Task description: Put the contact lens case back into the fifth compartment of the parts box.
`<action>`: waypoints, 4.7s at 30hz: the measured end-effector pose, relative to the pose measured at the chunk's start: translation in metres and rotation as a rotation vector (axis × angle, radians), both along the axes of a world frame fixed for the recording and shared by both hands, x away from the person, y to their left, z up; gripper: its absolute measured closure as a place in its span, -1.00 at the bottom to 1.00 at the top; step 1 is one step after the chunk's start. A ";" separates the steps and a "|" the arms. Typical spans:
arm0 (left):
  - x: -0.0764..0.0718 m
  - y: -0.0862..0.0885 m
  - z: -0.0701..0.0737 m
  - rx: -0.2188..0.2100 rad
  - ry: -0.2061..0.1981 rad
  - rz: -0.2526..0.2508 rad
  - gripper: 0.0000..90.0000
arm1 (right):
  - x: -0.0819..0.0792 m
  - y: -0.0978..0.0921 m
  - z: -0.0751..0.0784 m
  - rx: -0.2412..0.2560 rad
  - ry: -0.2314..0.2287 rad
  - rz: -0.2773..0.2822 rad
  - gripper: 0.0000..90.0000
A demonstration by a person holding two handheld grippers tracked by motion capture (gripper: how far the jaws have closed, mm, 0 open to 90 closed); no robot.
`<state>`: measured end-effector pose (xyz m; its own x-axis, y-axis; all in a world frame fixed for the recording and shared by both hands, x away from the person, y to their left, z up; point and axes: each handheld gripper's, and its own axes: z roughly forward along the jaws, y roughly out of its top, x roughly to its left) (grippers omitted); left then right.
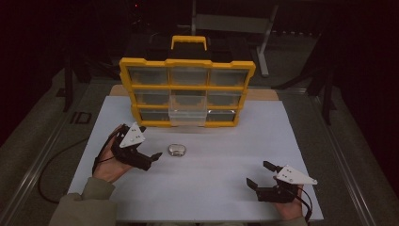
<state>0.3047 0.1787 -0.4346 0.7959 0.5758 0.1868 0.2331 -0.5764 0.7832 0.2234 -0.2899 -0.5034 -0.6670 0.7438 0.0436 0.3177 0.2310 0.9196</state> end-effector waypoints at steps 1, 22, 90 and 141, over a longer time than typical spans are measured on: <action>0.001 -0.001 0.000 0.004 0.004 -0.005 -1.00 | 0.000 0.000 0.000 0.001 0.002 0.000 -0.82; 0.020 -0.024 -0.007 0.101 0.059 -0.088 -1.00 | 0.000 0.000 0.000 0.003 0.003 0.003 -0.82; 0.062 -0.054 -0.065 0.215 0.188 -0.152 -1.00 | 0.001 -0.001 -0.001 0.011 0.006 0.006 -0.82; 0.069 -0.084 -0.083 0.270 0.343 -0.256 0.10 | 0.002 0.000 -0.002 -0.001 0.018 0.001 -0.82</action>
